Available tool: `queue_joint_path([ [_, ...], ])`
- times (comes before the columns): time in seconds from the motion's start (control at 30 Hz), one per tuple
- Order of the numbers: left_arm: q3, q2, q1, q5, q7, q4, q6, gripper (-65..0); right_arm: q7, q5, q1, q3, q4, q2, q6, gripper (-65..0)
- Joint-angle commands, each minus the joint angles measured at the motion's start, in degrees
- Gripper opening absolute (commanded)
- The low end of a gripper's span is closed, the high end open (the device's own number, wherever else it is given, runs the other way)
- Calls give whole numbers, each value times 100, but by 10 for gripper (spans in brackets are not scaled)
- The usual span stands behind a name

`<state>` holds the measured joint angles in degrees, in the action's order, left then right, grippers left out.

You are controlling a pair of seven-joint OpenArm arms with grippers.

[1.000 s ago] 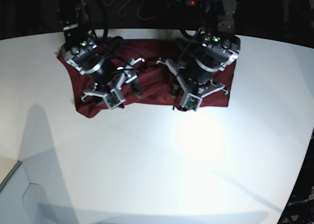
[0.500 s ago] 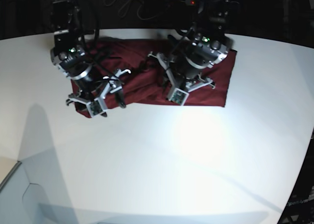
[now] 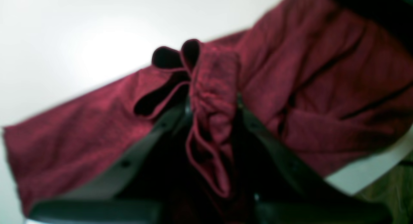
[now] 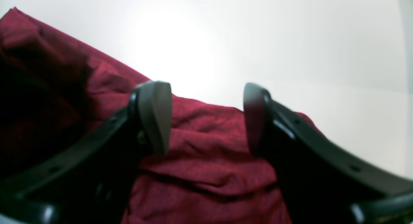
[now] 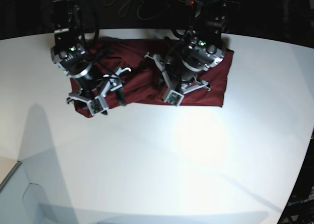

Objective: Layout the t-shirt on the table in an organized manner, then fold the t-shirt properly
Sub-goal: 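Grasp the shirt end with both grippers and fold it toward the other end, then press and flatten the folded shirt with both grippers, then release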

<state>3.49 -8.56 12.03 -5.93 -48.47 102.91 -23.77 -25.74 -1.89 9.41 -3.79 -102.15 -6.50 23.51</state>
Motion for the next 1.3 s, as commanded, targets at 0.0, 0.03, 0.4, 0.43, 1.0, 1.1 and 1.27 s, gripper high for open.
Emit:
queue_joint_path([
  [0.0, 34, -44, -109, 97, 148, 87, -1, -593, 143, -61, -57, 14, -102, -13, 1, -296],
  [0.03, 34, -44, -109, 106, 148, 87, -1, -565, 143, -61, -57, 14, -102, -13, 10, -295],
  [0.4, -19, -44, -126, 1178, 130, 368, -10, -370, 143, -53, -66, 23, -102, -22, 10, -295],
  [0.43, -19, -44, -126, 1310, 130, 403, -10, -359, 152, -53, -66, 23, -102, -22, 10, -295],
  [1.0, -1540, 755, -65, 1503, 122, 438, -1, -645, 160, -61, -119, 463, -102, 4, 10, -295],
  [1.1, -1531, 693, -47, 1037, 122, 227, -1, -648, 160, -61, -119, 445, -102, 39, 10, -295],
  [1.27, -722, 649, -21, 501, 122, -80, -54, -648, 169, -61, -119, 472, -102, 110, 10, -295],
])
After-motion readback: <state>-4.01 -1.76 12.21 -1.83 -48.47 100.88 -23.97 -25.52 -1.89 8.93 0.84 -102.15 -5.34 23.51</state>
